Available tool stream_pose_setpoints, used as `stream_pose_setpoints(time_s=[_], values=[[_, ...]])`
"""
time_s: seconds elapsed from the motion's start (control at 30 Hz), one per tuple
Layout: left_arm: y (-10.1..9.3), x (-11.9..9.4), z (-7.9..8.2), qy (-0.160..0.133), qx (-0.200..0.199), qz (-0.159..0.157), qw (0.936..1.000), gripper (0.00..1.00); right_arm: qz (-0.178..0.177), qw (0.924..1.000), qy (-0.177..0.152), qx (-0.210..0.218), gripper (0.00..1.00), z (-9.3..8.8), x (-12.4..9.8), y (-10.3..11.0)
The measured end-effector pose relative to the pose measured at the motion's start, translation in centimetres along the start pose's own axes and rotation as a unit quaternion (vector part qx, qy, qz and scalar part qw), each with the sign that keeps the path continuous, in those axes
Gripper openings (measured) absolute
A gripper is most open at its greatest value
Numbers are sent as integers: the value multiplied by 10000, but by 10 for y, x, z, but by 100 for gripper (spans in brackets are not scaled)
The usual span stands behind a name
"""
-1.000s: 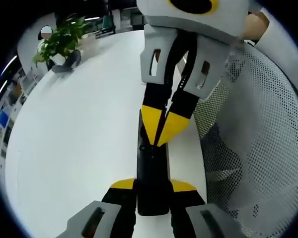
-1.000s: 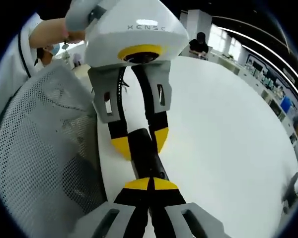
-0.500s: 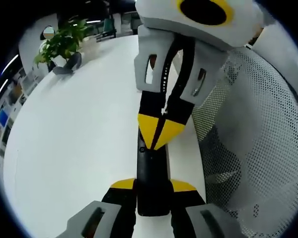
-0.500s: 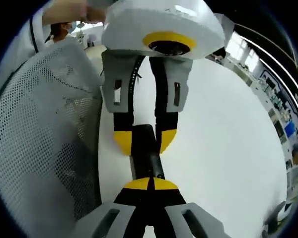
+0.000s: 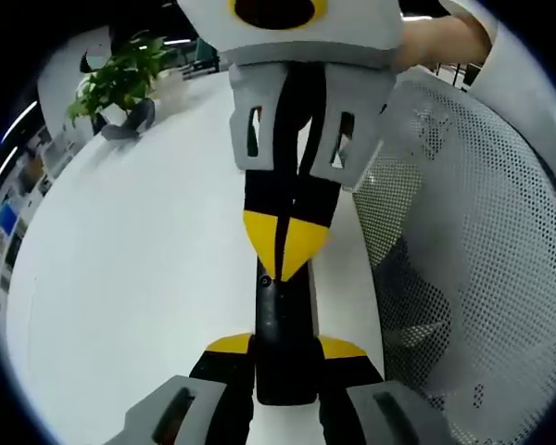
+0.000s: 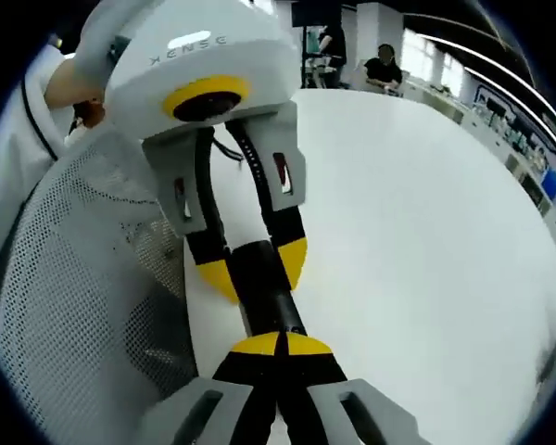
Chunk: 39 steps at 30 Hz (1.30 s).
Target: Press the specified remote control buttons in sequence, fully releasing each button before pressing the next.
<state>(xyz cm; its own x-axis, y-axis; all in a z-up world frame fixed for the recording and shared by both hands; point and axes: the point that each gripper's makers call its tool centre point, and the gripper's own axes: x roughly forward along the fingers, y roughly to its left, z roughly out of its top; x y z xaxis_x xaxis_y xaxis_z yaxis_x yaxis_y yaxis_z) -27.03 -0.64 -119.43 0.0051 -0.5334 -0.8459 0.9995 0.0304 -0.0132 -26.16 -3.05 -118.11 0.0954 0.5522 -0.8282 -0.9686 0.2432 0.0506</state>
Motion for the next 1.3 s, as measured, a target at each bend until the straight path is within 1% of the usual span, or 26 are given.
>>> stream_pose_setpoints(time_s=[0.1,0.13,0.17,0.2,0.23,0.33,0.4,0.5,0.63,0.7,0.77,0.83,0.93,0.97,1.0,1.03,1.07,1.1,1.13,1.2,1.3], values=[[0,0,0,-3,0,0,10000,24,-13,10000,41,-66,0,2,1,-3],[0,0,0,-2,3,-1,10000,24,33,9999,88,-75,0,2,3,-3],[0,0,0,-3,3,-1,10000,24,57,9997,205,-110,0,-1,5,-2],[0,0,0,-4,6,-1,10000,24,44,9995,170,-252,0,2,4,-3],[0,0,0,-9,7,-2,10000,24,35,9994,271,-225,0,1,5,-3],[0,0,0,-37,-1,-4,10000,24,34,9991,370,-205,0,2,6,-4],[0,-1,-1,-67,-8,-4,10000,24,77,9991,416,-72,0,2,8,-6],[0,-1,-1,-133,-49,6,9999,24,169,9985,443,276,0,2,9,-9],[1,0,-1,-153,-74,30,9999,24,181,9977,599,268,0,4,11,-8],[1,0,-1,-145,-73,31,9999,24,172,9976,619,248,0,3,11,-8],[1,0,-1,-145,-75,29,9999,24,154,9981,548,242,0,2,10,-8],[1,1,-1,-153,-78,31,9998,24,100,9989,365,286,0,2,9,-8],[1,1,-1,-171,-85,29,9998,24,55,9995,189,246,0,1,7,-5],[1,1,-1,-174,-80,31,9998,24,142,9993,29,335,0,5,7,-1],[1,1,-1,-174,-83,31,9998,24,308,9977,-155,584,0,10,7,8],[1,1,-1,-173,-82,31,9998,24,385,9969,-192,662,0,11,6,12],[1,1,-1,-170,-81,31,9998,24,400,9970,-176,636,0,10,6,14],[1,1,-1,-167,-77,30,9998,24,317,9977,-148,576,0,9,6,13],[1,1,-1,-166,-77,29,9998,24,243,9987,-121,421,0,9,6,13],[1,1,-1,-162,-77,29,9998,24,203,9993,-66,299,0,9,6,14],[1,1,0,-157,-79,28,9998,24,68,9993,104,-343,0,9,7,13]])
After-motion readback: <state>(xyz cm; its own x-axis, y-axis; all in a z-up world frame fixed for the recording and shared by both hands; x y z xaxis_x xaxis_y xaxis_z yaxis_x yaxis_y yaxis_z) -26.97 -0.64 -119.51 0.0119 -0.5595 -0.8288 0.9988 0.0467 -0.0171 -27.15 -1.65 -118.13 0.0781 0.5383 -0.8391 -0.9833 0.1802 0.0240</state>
